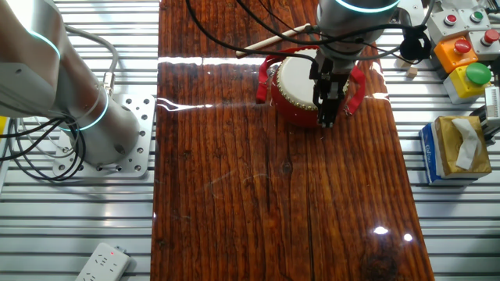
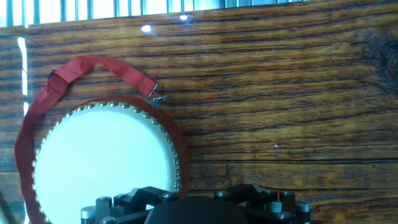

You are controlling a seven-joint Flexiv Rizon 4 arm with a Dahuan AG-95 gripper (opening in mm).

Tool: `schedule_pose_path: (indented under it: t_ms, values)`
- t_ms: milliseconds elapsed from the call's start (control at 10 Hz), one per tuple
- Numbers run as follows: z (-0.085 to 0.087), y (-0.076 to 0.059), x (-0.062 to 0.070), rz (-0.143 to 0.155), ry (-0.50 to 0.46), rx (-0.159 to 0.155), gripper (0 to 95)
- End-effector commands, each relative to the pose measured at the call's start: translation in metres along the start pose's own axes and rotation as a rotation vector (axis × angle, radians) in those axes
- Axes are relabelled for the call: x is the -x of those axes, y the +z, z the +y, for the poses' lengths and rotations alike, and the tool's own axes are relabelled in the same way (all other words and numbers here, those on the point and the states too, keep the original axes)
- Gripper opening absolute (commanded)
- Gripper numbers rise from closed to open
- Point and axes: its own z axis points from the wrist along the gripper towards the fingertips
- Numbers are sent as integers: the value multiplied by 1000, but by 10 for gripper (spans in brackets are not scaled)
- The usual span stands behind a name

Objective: Play the drum

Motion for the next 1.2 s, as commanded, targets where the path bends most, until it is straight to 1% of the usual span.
schedule_pose_path:
  t_ms: [100,200,1000,1100,1200]
  values:
    - [0,0,0,-20,-230,51,0]
    - [0,0,0,-18,-231,46,0]
    - [0,-1,0,-14,-229,45,0]
    - [0,-1,0,-13,-229,46,0]
    - [0,-1,0,-14,-225,53,0]
